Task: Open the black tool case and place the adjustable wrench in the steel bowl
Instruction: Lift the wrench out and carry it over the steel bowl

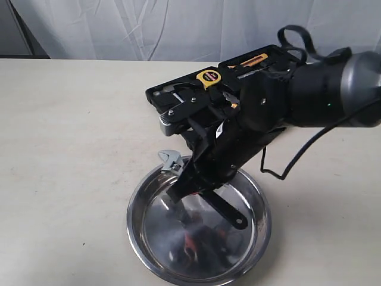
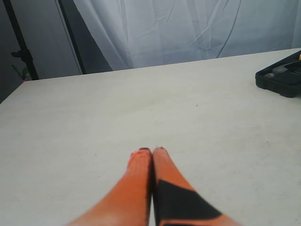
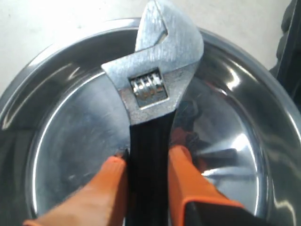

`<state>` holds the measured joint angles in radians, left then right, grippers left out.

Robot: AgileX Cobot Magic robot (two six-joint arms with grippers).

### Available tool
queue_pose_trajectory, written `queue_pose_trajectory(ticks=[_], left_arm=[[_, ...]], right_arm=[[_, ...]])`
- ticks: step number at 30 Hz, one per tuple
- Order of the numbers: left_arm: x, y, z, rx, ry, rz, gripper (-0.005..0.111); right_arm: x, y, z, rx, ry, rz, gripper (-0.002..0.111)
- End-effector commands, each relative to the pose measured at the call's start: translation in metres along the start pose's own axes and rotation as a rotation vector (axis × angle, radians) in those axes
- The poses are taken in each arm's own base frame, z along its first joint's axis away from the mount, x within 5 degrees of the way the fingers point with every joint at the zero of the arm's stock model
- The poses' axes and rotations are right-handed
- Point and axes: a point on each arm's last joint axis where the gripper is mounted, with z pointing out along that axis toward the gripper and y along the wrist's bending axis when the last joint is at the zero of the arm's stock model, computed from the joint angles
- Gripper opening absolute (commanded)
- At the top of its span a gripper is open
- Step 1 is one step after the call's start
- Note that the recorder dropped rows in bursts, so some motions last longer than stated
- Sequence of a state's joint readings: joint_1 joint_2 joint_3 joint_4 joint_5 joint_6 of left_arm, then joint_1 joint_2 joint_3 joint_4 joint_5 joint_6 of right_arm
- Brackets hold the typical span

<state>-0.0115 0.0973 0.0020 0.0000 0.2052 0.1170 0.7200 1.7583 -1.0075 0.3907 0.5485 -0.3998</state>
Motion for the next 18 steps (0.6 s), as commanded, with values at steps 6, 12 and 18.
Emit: queue_pose_trajectory(ticks=[6, 12, 18], left_arm=[[-0.002, 0.000, 0.000, 0.007, -0.017, -0.002, 0.000], [-0.002, 0.000, 0.000, 0.007, -0.017, -0.002, 0.000], [-0.002, 0.000, 0.000, 0.007, -0.017, -0.002, 0.000]], right_arm=[[0.006, -0.008, 0.036, 0.015, 0.042, 0.094, -0.001], [0.009, -0.008, 0.036, 0.013, 0.066, 0.082, -0.001], [0.008, -0.003, 0.029, 0.000, 0.071, 0.070, -0.001]])
